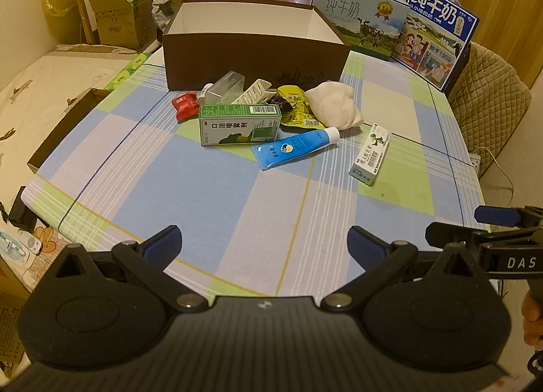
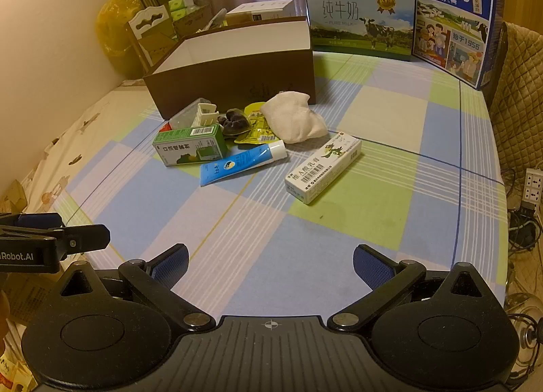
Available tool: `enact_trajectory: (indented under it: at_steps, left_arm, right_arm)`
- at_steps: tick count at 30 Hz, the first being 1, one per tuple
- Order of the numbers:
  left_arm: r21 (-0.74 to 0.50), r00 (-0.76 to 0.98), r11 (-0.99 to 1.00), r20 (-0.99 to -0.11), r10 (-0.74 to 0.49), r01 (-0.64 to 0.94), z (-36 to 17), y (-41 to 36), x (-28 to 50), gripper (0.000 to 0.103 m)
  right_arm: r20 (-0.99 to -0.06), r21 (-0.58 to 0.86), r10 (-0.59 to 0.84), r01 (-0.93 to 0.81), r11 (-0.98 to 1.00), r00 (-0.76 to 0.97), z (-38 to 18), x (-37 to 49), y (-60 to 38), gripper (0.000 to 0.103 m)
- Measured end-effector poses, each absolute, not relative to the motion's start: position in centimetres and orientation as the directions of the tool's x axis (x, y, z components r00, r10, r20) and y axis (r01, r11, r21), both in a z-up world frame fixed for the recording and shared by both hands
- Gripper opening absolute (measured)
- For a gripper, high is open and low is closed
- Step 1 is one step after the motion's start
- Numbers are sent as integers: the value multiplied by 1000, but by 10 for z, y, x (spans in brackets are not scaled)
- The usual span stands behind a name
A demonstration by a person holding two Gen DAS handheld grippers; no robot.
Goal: Organize objects
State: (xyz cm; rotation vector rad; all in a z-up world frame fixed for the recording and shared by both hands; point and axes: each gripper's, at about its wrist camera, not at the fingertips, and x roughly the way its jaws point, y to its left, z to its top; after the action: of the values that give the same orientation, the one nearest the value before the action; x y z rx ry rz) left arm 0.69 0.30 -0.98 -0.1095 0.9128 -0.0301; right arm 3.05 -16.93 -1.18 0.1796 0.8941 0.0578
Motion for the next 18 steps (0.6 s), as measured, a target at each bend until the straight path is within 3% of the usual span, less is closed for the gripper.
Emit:
enact_trajectory:
  at_steps: [18]
  left_arm:
    - [-108,609,994,-790,-71,-24,-9,2,8,102]
  right_arm:
    - [-772,180,129,19,983,623,-12,32,-170,101]
